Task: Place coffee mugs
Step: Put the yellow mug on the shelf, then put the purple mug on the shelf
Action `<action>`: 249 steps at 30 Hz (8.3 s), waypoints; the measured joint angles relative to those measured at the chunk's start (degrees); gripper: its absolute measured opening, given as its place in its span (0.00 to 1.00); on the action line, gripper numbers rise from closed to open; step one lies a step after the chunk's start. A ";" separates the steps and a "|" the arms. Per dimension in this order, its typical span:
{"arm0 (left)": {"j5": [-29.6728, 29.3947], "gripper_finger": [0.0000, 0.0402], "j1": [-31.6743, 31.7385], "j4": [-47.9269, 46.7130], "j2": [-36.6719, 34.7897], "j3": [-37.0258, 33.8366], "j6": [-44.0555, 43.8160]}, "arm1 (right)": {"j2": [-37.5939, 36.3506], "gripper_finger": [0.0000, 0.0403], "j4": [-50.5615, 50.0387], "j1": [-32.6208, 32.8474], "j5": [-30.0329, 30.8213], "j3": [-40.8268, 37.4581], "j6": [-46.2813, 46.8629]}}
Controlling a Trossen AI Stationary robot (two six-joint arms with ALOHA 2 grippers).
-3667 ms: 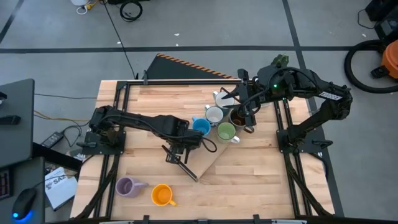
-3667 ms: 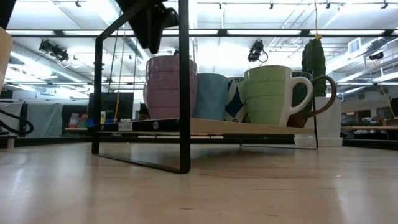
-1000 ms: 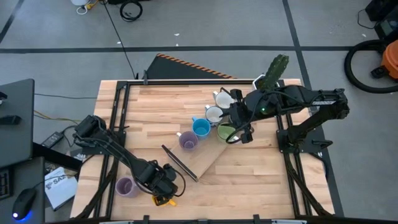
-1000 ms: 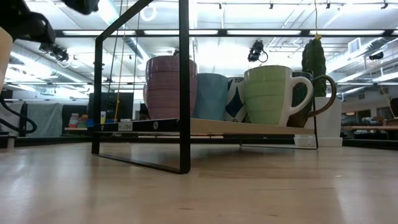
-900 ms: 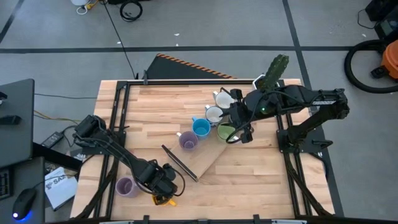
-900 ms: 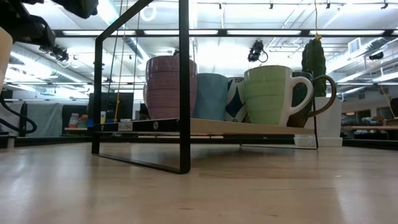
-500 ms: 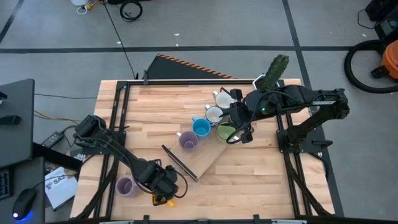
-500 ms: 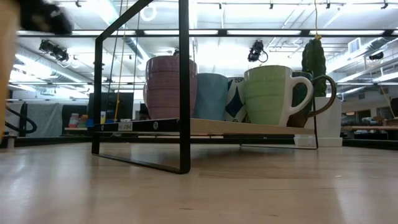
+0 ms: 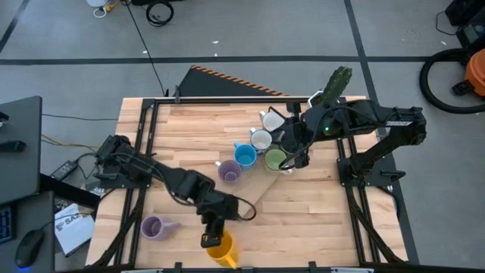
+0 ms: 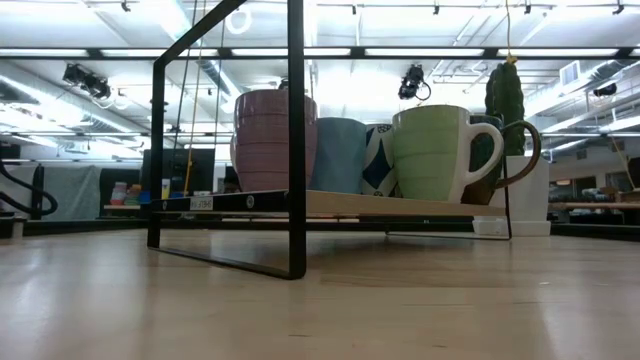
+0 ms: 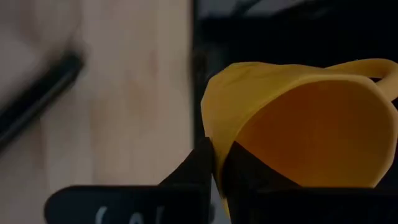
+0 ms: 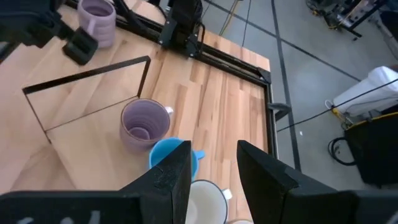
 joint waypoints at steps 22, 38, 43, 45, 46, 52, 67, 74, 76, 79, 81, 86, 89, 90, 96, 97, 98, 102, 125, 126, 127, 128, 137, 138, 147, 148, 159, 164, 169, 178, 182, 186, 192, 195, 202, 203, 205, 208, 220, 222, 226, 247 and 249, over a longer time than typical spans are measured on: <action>-5.23 0.06 20.99 -0.23 1.14 7.68 13.32 | -7.26 0.33 2.71 -2.01 -0.40 3.54 -0.57; -19.16 0.06 20.78 -24.23 19.56 32.65 20.38 | -7.32 0.33 6.03 -1.97 -0.91 3.52 -3.33; -19.51 0.06 22.46 -24.96 21.90 32.64 21.37 | -7.31 0.33 5.90 -1.96 -2.63 3.52 -3.81; -19.38 0.06 22.95 -24.89 22.54 32.65 21.38 | -7.30 0.33 5.90 -1.97 -2.83 3.52 -4.04; -19.36 0.06 23.16 -24.81 23.06 32.65 21.39 | -7.31 0.33 5.86 -1.97 -2.99 3.52 -4.12; -19.55 0.06 23.59 -25.15 25.34 32.63 21.43 | -7.30 0.33 5.79 -1.96 -3.32 3.52 -4.15; -22.03 0.12 23.39 -24.47 25.78 32.63 23.47 | -7.28 0.33 5.43 -1.95 -3.34 2.30 -3.33; -22.41 0.28 23.12 -24.22 25.88 32.63 24.29 | -7.26 0.33 5.49 -1.97 -3.32 2.29 -3.33; -22.98 0.34 23.11 -23.48 25.88 32.63 24.31 | -7.28 0.33 5.49 -1.95 -3.32 2.29 -3.33; -22.99 0.39 23.08 -23.48 25.88 32.92 24.34 | -7.26 0.33 5.49 -1.97 -3.32 2.29 -3.31; -23.10 0.41 23.12 -23.87 25.90 34.21 24.38 | -7.28 0.33 5.49 -1.96 -3.32 2.29 -3.33; -23.16 0.40 22.04 -26.23 25.90 39.78 25.96 | -7.28 0.33 5.49 -1.95 -3.32 2.29 -3.31; -22.78 0.39 20.01 -28.47 24.08 39.57 27.41 | -7.28 0.33 5.44 -1.95 -3.32 2.29 -3.28; -22.52 0.39 19.13 -30.04 23.31 39.19 27.54 | -7.28 0.33 5.26 -1.95 -3.31 2.29 -3.23; -28.16 0.39 12.21 -37.27 19.28 39.16 24.33 | -7.97 0.33 2.78 -1.95 -1.81 2.29 -2.83; -30.06 0.39 10.95 -37.89 18.53 39.08 23.74 | -8.34 0.33 2.80 -1.96 -1.70 2.29 -2.32; -32.17 0.39 9.71 -38.06 17.68 39.08 22.67 | -8.69 0.33 2.72 -1.97 -1.75 2.29 -1.72; -38.88 0.39 4.87 -41.62 15.11 39.15 16.56 | -9.76 0.33 1.72 -1.95 -2.87 2.31 0.41; -42.88 0.39 -20.80 -41.93 9.76 23.31 -39.14 | -10.71 0.33 0.42 -1.84 -13.53 2.31 5.21; -41.84 0.39 -21.74 -41.95 9.83 22.89 -41.71 | -10.62 0.33 0.40 -1.84 -13.55 2.31 5.20; -40.98 0.39 -22.72 -41.92 9.86 22.52 -44.32 | -10.46 0.33 0.40 -1.84 -13.64 2.31 5.17; -40.00 0.39 -23.62 -41.90 9.86 22.21 -46.98 | -10.29 0.33 0.49 -1.84 -13.71 2.31 5.15; -27.75 0.39 -30.12 -41.87 9.48 11.19 -66.89 | -9.05 0.33 2.03 -1.84 -14.14 2.31 2.84; -25.93 0.39 -30.47 -42.06 9.24 9.76 -68.05 | -8.84 0.33 2.20 -1.84 -14.15 2.31 2.47; -24.88 0.39 -31.87 -40.68 1.18 -0.39 -79.65 | -8.07 0.33 2.60 -1.86 -14.16 2.29 -0.05; -25.09 0.39 -32.13 -39.75 0.10 -1.80 -80.72 | -8.07 0.33 2.59 -1.86 -14.16 2.29 -0.19; -23.59 0.39 -33.17 -23.69 -7.08 -17.79 -85.20 | -8.07 0.33 2.58 -1.86 -14.20 2.29 -0.53; -22.86 0.39 -33.16 -21.22 -7.29 -20.71 -84.93 | -8.07 0.33 2.58 -1.88 -14.21 2.29 -0.34; -21.09 0.37 -33.16 -12.29 -7.26 -26.08 -84.73 | -8.07 0.33 2.57 -1.88 -14.21 2.29 0.14; -20.63 0.08 -30.25 -9.14 -7.15 -27.93 -76.71 | -8.07 0.33 2.56 -1.90 -14.21 2.29 0.29; -20.72 0.08 -26.82 -2.72 -7.15 -26.06 -67.49 | -8.07 0.33 2.58 -1.90 -14.21 2.29 0.32; -24.28 0.08 -22.64 10.12 -7.13 -23.19 -54.59 | -8.07 0.33 2.96 -1.90 -14.21 2.29 0.32; -26.42 0.08 -14.68 21.29 -2.57 -15.73 -40.07 | -8.07 0.33 3.13 -1.90 -14.21 2.29 0.86; -21.79 0.08 -11.50 17.91 1.94 -8.62 -32.77 | -8.09 0.33 3.18 -1.90 -14.21 2.29 0.86; -19.95 0.08 -6.20 6.29 10.49 11.15 -20.43 | -8.09 0.33 3.42 -1.90 -14.21 2.29 0.90; -20.31 0.08 -5.46 5.23 11.53 13.82 -19.14 | -8.09 0.33 3.46 -1.90 -14.21 2.29 0.89; -21.68 0.08 -4.29 2.91 13.18 18.78 -15.99 | -8.09 0.33 3.46 -1.90 -14.21 2.29 0.89; -21.65 0.08 -2.28 0.54 15.36 23.34 -12.49 | -8.09 0.33 3.48 -1.90 -14.21 2.29 0.86; -20.53 0.08 3.42 -10.20 16.65 25.18 -4.22 | -8.09 0.33 3.67 -1.90 -14.19 2.29 0.56; -21.97 0.08 4.08 -12.06 16.62 25.16 -2.55 | -8.09 0.33 3.68 -1.90 -14.21 2.29 0.56; -22.60 0.08 5.12 -13.92 17.35 25.05 0.27 | -8.09 0.33 3.74 -1.90 -14.21 2.29 0.56; -20.25 0.09 5.36 -23.64 22.23 25.00 4.26 | -8.09 0.33 3.83 -1.88 -15.65 2.29 0.73; -20.68 0.09 5.38 -24.03 22.23 24.98 5.06 | -8.09 0.33 3.86 -1.89 -15.65 2.29 0.73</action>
